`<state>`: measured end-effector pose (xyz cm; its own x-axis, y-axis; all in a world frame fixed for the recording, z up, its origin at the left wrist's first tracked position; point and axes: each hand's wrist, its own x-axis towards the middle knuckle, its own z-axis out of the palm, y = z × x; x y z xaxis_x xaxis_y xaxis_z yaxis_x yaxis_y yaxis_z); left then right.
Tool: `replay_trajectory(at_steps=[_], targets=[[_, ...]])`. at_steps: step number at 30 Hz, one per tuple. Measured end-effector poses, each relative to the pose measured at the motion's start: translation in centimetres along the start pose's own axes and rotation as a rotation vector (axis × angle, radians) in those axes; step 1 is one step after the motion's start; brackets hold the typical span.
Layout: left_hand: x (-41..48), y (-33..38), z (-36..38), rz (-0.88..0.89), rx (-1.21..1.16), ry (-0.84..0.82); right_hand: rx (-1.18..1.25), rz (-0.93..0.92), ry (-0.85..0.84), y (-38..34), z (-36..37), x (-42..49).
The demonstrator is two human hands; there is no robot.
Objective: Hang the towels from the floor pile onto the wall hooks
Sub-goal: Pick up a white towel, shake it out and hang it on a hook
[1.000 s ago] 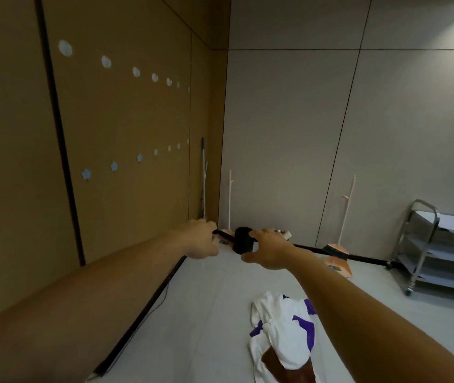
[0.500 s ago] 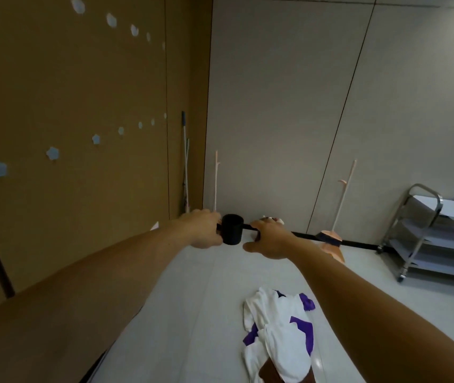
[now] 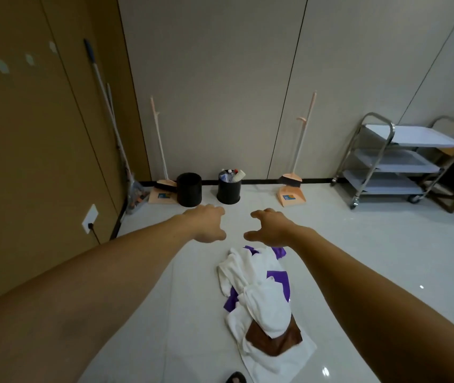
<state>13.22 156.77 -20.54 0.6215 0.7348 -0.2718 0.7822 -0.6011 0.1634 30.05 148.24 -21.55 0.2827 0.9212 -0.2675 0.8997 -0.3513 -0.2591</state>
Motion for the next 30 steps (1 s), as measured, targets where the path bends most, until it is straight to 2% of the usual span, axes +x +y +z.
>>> replay_trajectory(at_steps=[7, 12, 16, 23, 30], targets=[[13.5, -0.2, 3.7, -0.008, 0.032, -0.175, 0.135, 0.059, -0.121, 6.0, 3.5, 12.5], [21.8, -0.3, 6.7, 0.034, 0.046, -0.296, 0.206, 0.133, -0.205, 10.4, 7.0, 17.8], [27.2, 0.1, 11.8, 0.087, 0.021, -0.433, 0.253, 0.242, -0.281, 14.3, 11.6, 20.4], [35.9, -1.5, 23.8, 0.165, -0.047, -0.654, 0.31, 0.445, -0.386, 19.1, 23.3, 25.8], [46.4, -4.4, 41.2, 0.136, -0.118, -0.691, 0.375, 0.558, -0.385, 23.8, 41.5, 35.8]])
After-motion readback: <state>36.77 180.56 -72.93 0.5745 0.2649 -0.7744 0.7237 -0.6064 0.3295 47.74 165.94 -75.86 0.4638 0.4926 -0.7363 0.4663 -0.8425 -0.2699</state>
